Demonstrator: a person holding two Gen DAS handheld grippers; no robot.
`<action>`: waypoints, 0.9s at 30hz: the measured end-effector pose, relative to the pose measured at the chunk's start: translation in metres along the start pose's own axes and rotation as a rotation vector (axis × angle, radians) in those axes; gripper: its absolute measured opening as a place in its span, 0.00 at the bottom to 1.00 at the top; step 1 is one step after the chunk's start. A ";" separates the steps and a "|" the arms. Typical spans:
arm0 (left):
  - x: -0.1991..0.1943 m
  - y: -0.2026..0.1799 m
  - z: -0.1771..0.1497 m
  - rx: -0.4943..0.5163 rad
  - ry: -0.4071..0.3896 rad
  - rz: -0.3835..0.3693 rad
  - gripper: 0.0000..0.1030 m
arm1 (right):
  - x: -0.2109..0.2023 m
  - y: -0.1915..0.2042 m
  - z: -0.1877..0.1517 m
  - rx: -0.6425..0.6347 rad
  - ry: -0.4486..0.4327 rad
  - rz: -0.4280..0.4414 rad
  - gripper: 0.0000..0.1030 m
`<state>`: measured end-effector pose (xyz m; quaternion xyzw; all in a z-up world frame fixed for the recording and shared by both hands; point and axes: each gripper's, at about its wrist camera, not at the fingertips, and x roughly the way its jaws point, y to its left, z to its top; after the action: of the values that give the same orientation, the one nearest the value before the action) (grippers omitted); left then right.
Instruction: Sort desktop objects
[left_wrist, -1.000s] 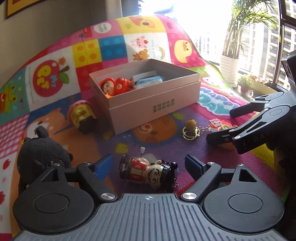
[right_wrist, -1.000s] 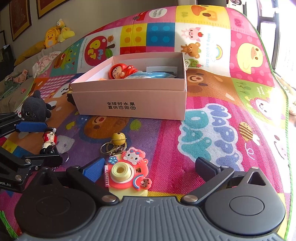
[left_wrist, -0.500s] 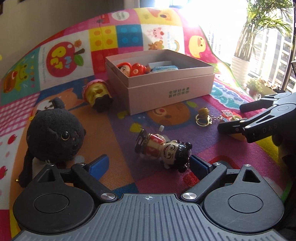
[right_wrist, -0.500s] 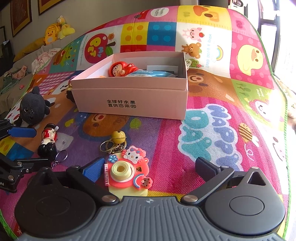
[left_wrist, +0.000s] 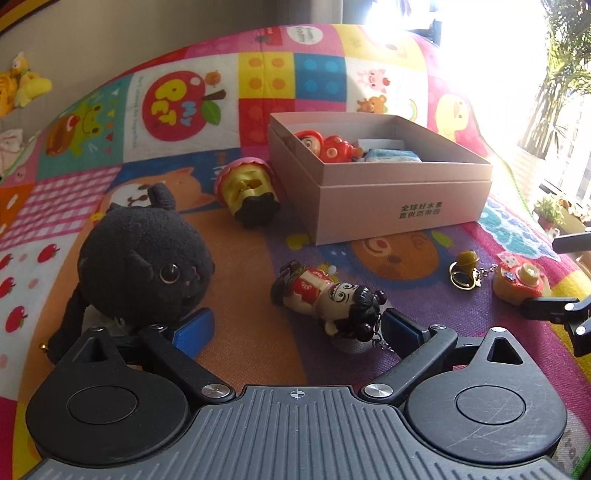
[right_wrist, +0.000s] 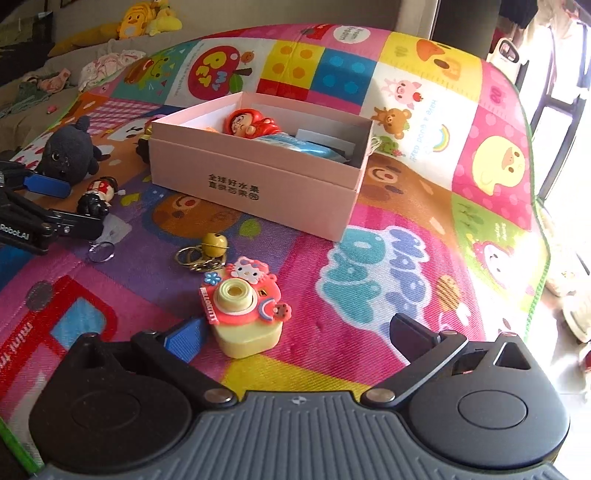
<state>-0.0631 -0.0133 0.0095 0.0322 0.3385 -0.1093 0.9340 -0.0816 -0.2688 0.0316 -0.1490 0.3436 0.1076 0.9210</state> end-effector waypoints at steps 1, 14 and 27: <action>0.000 -0.001 0.000 0.002 0.001 -0.001 0.97 | 0.001 -0.003 0.001 -0.011 -0.009 -0.072 1.00; -0.001 0.000 0.000 -0.013 0.007 -0.009 0.98 | 0.019 -0.018 0.018 0.168 -0.026 0.111 0.83; 0.023 -0.033 0.028 -0.005 0.014 -0.230 0.98 | 0.014 0.002 0.006 0.129 -0.037 0.182 0.73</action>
<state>-0.0361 -0.0532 0.0168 -0.0082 0.3469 -0.2146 0.9130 -0.0686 -0.2639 0.0265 -0.0555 0.3446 0.1713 0.9213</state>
